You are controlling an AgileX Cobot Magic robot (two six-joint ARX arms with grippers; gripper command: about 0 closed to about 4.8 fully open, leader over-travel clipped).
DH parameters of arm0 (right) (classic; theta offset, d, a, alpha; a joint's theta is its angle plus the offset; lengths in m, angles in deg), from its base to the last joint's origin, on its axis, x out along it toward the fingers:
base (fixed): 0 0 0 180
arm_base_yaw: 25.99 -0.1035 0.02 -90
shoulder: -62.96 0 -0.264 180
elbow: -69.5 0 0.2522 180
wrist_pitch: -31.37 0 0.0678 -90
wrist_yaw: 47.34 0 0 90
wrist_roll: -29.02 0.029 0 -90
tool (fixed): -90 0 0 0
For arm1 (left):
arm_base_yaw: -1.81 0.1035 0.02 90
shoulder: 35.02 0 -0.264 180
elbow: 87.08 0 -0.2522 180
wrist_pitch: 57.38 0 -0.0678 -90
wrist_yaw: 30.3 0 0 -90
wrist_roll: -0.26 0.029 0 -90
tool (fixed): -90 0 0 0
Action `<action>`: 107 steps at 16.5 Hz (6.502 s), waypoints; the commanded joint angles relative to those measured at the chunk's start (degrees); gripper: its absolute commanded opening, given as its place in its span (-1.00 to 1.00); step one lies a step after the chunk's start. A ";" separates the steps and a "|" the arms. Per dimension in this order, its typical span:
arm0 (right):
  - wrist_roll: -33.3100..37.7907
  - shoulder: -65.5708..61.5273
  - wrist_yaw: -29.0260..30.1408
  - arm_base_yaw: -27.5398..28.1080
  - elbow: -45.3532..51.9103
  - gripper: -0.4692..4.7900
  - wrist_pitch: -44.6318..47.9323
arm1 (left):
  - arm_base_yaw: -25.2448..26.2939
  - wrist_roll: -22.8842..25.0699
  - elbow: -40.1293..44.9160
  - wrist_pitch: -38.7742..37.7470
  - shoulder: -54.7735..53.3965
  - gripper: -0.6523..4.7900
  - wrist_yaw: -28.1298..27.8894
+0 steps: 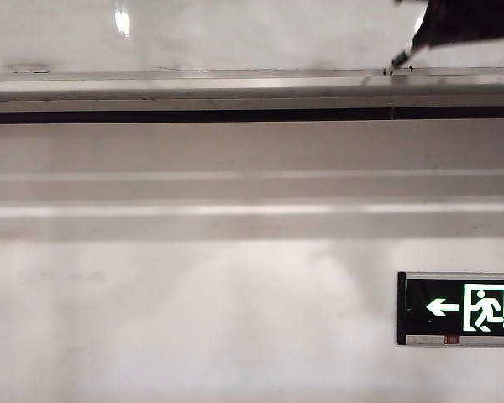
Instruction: Take a marker from the whiteboard tray, write "Hi!" on the whiteboard, and then put the marker back vertically into the whiteboard tray.
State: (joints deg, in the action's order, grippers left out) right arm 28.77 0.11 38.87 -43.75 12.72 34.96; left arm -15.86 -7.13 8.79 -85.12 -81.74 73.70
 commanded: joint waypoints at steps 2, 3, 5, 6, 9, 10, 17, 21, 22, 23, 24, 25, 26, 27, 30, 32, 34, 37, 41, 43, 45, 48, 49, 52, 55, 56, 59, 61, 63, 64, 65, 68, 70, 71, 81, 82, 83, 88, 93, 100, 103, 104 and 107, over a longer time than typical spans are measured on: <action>0.26 6.84 4.28 -0.48 -4.37 -0.80 -5.33 | 0.00 -0.13 -0.22 1.09 0.09 -0.78 0.20; 0.24 7.63 4.35 -1.42 -7.02 -0.83 -6.82 | 0.00 -0.13 -0.22 1.33 0.11 -0.78 0.20; 0.20 7.48 3.43 -4.39 -12.92 -0.83 -7.21 | 0.00 -0.13 -0.22 1.70 0.11 -0.78 0.20; 0.17 5.84 1.75 -7.15 -18.67 -0.83 -7.26 | 0.00 -0.13 -0.22 2.25 0.09 -0.78 0.20; -0.04 -0.52 -2.80 -14.80 -30.84 -0.83 -7.23 | 0.00 -0.13 -0.24 3.45 0.11 -0.78 0.20; -1.60 -3.26 -4.72 -17.31 -34.67 -0.83 -7.23 | 0.00 -0.13 -0.24 3.78 0.09 -0.78 0.20; -10.88 -24.09 -18.25 -28.83 -59.84 -0.83 -7.28 | 0.00 -0.13 -0.24 4.39 0.11 -0.78 0.24; -13.53 -30.84 -20.15 -29.33 -64.92 -0.83 -7.52 | 0.00 -0.13 -0.24 4.96 0.13 -0.78 0.24; -13.94 -31.63 -21.00 -29.33 -64.92 -0.83 -7.39 | 0.00 -0.13 -0.24 4.94 0.13 -0.78 0.24; -13.94 -32.02 -21.97 -29.27 -64.89 -0.83 -7.48 | 0.00 -0.13 -0.24 5.07 0.13 -0.78 0.24; -13.94 -32.41 -22.05 -29.14 -64.89 -0.83 -7.13 | 0.00 -0.13 -0.24 5.07 0.13 -0.78 0.24; -13.97 -32.61 -22.03 -29.03 -64.89 -0.83 -6.54 | 0.00 -0.13 -0.24 5.09 0.13 -0.78 0.24; -13.94 -32.72 -22.03 -28.52 -64.89 -0.83 -6.29 | 0.00 -0.13 -0.24 5.09 0.13 -0.78 0.24; -13.94 -33.05 -22.05 -28.52 -64.89 -0.83 -6.19 | 0.00 -0.13 -0.24 5.09 0.13 -0.78 0.24; -13.92 -33.38 -21.79 -27.34 -64.89 -0.83 -7.28 | 0.00 -0.13 -0.24 5.11 0.13 -0.78 0.24; -13.92 -33.38 -21.90 -27.32 -64.89 -0.83 -8.17 | 0.00 -0.13 -0.24 5.11 0.13 -0.78 0.24; -13.88 -33.35 -22.03 -27.36 -64.89 -0.83 -9.90 | 0.00 -0.13 -0.24 5.14 0.13 -0.78 0.24; -13.22 -33.35 -22.05 -27.43 -64.89 -0.83 -14.40 | 0.00 -0.13 -0.24 5.09 0.13 -0.78 0.24; -11.85 -33.35 -22.25 -27.43 -64.89 -0.83 -19.02 | 0.00 -0.13 -0.24 5.09 0.13 -0.78 0.24; -11.26 -33.35 -22.25 -27.43 -64.89 -0.83 -21.00 | 0.00 -0.15 -0.24 5.09 0.13 -0.78 0.24; -10.10 -33.35 -22.25 -27.43 -64.89 -0.83 -23.04 | 0.00 -0.15 -0.24 5.07 0.13 -0.78 0.24; -9.99 -33.35 -22.23 -27.43 -64.89 -0.83 -24.74 | 0.00 -0.15 -0.24 5.03 0.13 -0.78 0.26; -10.01 -33.35 -22.21 -27.45 -64.89 -0.83 -25.07 | 0.00 -0.15 -0.24 5.03 0.13 -0.78 0.26; -10.03 -33.00 -22.18 -27.52 -64.92 -0.83 -25.03 | 0.00 -0.15 -0.24 5.03 0.13 -0.78 0.28; -10.51 -30.97 -22.08 -29.05 -64.92 -0.83 -22.45 | 0.00 -0.17 -0.24 5.03 0.20 -0.78 0.37; -10.60 -30.60 -22.03 -29.62 -64.92 -0.83 -21.14 | 0.00 -0.17 -0.24 5.03 0.22 -0.78 0.39; -10.73 -30.42 -20.59 -29.46 -64.89 -0.83 -19.52 | 0.00 -0.17 -0.24 5.05 0.22 -0.78 0.39; -10.73 -30.45 -19.19 -28.85 -64.89 -0.83 -19.39 | 0.00 -0.17 -0.24 5.05 0.26 -0.78 0.39; -10.73 -30.45 -19.17 -28.22 -64.89 -0.83 -18.40 | 0.00 -0.17 -0.24 5.05 0.26 -0.78 0.39; -10.73 -30.45 -18.62 -27.58 -64.89 -0.83 -18.32 | 0.00 -0.15 -0.24 5.05 0.24 -0.78 0.39; -10.71 -30.45 -17.66 -27.19 -64.89 -0.83 -18.43 | 0.00 -0.15 -0.24 5.03 0.24 -0.78 0.39; -10.71 -30.45 -16.41 -27.06 -64.89 -0.83 -18.45 | 0.00 -0.15 -0.24 5.05 0.24 -0.78 0.39; -10.69 -30.53 -15.37 -27.06 -64.89 -0.83 -18.58 | 0.00 -0.15 -0.24 5.05 0.24 -0.78 0.39; -10.69 -30.56 -15.50 -27.06 -64.89 -0.83 -18.60 | 0.00 -0.15 -0.24 5.05 0.24 -0.78 0.39; -10.69 -31.74 -15.80 -27.04 -64.89 -0.83 -18.84 | 0.00 -0.15 -0.24 5.03 0.24 -0.78 0.39; -10.69 -31.76 -16.44 -27.02 -64.89 -0.83 -18.86 | 0.00 -0.17 -0.24 5.03 0.24 -0.78 0.39; -10.69 -31.76 -17.42 -27.02 -64.89 -0.83 -18.84 | 0.00 -0.17 -0.24 5.03 0.24 -0.78 0.39; -10.71 -31.76 -17.90 -26.99 -64.89 -0.83 -18.93 | 0.00 -0.15 -0.24 5.03 0.24 -0.78 0.39; -10.69 -31.85 -16.87 -27.02 -64.89 -0.83 -18.93 | 0.00 -0.17 -0.24 5.03 0.26 -0.78 0.39; -10.71 -31.76 -21.20 -26.23 -64.89 -0.83 -19.65 | 0.00 -0.17 -0.24 4.98 0.26 -0.78 0.42; -10.71 -30.99 -22.32 -26.23 -64.92 -0.83 -21.53 | 0.00 -0.17 -0.24 4.87 0.26 -0.78 0.42; -10.71 -30.91 -22.91 -26.23 -64.94 -0.83 -21.64 | 0.00 -0.20 -0.24 4.85 0.28 -0.78 0.44; -10.71 -30.21 -24.92 -26.21 -64.94 -0.83 -22.27 | 0.00 -0.20 -0.24 4.81 0.28 -0.78 0.44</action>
State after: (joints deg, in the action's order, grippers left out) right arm 17.95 -30.53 15.70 -70.24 -51.98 12.46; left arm -15.86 -7.13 8.77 -80.84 -81.61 73.83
